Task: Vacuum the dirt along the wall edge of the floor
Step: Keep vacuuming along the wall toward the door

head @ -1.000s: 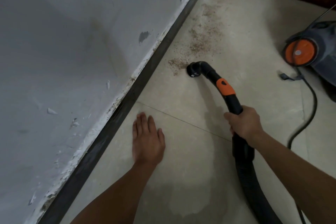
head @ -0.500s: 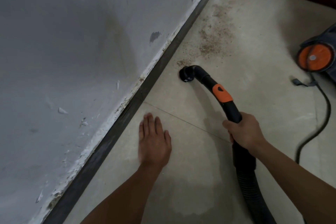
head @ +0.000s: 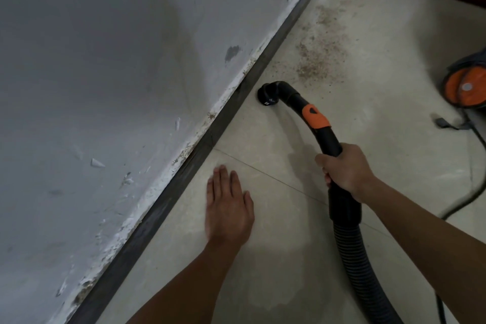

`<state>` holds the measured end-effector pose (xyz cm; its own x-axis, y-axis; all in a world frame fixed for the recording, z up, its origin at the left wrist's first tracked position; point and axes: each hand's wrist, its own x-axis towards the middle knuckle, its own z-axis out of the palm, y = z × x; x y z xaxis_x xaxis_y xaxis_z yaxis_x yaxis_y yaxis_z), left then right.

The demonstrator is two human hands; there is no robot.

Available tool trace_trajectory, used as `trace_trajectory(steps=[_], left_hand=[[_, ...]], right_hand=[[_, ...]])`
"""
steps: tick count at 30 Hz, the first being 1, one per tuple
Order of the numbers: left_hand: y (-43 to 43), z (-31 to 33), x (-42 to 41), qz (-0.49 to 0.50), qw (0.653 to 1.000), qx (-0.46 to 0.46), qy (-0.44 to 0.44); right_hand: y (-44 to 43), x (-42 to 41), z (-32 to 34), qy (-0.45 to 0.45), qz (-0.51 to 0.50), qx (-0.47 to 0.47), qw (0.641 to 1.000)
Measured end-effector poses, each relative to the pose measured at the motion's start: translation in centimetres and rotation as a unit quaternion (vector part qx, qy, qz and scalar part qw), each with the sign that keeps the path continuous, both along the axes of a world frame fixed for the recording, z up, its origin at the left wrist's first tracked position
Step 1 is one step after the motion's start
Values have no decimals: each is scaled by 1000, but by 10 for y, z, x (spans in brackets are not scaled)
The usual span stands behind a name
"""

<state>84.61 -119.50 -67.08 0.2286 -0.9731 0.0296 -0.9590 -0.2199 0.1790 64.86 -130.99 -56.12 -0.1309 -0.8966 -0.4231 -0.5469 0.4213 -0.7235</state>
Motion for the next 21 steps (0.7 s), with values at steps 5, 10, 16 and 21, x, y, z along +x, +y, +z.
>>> trace_trajectory(steps=[5,10,16,21], left_hand=[[0,-2,0,-1,1000,3,-3],[0,-2,1,-3,1000,3,-4],[-1,-1,1,-6,1000,8,12],[0,3,1,-10,1000,14,18]], right_hand=[[-29,4,1,16,-18,-10,1000],[-70,24,9,-21,-47,20,998],[-41,24,21,-46,-8,51,998],[11,2,24,-5,75,55,996]])
